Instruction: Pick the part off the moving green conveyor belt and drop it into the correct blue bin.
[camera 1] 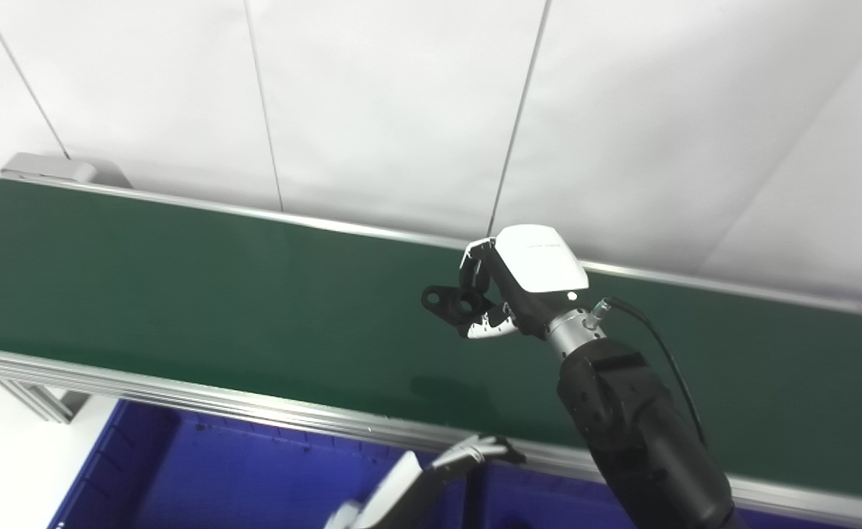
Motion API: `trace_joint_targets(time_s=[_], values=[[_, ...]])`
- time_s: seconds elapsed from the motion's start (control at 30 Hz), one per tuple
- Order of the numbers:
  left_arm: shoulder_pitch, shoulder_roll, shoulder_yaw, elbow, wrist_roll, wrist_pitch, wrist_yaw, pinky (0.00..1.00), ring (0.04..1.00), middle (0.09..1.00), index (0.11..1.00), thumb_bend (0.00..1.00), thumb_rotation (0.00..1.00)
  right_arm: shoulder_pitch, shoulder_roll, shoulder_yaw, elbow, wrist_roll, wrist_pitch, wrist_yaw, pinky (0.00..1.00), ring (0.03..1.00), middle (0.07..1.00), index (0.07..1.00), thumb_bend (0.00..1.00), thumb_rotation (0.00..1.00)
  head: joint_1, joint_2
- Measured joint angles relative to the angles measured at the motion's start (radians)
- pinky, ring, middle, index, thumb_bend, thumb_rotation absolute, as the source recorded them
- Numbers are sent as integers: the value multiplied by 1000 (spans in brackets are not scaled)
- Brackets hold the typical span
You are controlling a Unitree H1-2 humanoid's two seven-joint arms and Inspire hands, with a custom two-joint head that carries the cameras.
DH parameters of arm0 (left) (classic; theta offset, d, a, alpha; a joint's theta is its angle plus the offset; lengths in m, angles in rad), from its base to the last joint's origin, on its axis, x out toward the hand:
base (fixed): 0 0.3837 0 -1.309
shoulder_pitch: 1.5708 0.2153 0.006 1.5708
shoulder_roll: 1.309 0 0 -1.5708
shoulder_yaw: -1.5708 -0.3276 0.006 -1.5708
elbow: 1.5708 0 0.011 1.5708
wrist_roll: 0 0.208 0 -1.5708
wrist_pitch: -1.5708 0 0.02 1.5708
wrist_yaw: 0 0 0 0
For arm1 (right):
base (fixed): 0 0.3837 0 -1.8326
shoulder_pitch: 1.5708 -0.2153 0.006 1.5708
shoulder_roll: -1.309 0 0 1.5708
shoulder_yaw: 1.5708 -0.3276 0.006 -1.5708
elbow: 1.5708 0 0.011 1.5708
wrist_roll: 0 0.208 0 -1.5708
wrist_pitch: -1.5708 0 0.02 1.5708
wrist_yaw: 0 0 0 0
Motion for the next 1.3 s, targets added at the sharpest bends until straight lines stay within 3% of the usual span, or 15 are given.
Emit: trace_joint_targets(time_s=[0.1, 0.17, 0.23, 0.37, 0.8, 0.97, 1.07, 1.17, 1.3], values=[[13, 6, 3, -30, -26, 24, -17, 889, 945, 898, 813, 690, 869, 40, -23, -33, -76, -39, 0, 38, 181, 242, 472, 485, 526, 0, -46, 19], [22, 8, 4, -65, -45, 32, -33, 887, 941, 896, 813, 693, 878, 65, -31, -47, -120, -68, 0, 73, 171, 232, 471, 485, 527, 0, -129, 58], [21, 15, 15, -91, -57, 44, -47, 882, 933, 889, 809, 701, 886, 100, -31, -61, -179, -90, 0, 120, 155, 215, 470, 485, 527, 0, -129, 58], [16, 45, 60, -126, -92, 74, -68, 875, 921, 882, 802, 710, 880, 176, -25, -94, -281, -127, -1, 191, 146, 201, 469, 485, 528, 0, -207, 117], [-2, 68, 154, -231, -220, 220, -107, 834, 888, 886, 802, 720, 847, 488, 15, -244, -581, -222, -29, 374, 148, 211, 470, 485, 525, 0, -299, 173], [-8, 70, 167, -258, -229, 253, -112, 832, 885, 885, 802, 728, 846, 620, 34, -283, -665, -223, -85, 384, 144, 208, 470, 485, 526, 0, -304, 190], [-13, 71, 173, -263, -230, 263, -114, 832, 878, 883, 803, 722, 850, 692, 61, -311, -671, -209, -116, 384, 247, 271, 472, 486, 524, 0, -310, 192], [-19, 70, 176, -263, -231, 263, -116, 832, 879, 883, 804, 726, 854, 753, 80, -324, -668, -200, -141, 373, 220, 267, 472, 487, 524, 0, -313, 193], [-20, 71, 180, -262, -239, 263, -118, 827, 882, 887, 810, 739, 864, 826, 99, -339, -560, -202, -179, 257, 159, 223, 471, 487, 525, 0, -313, 192]])
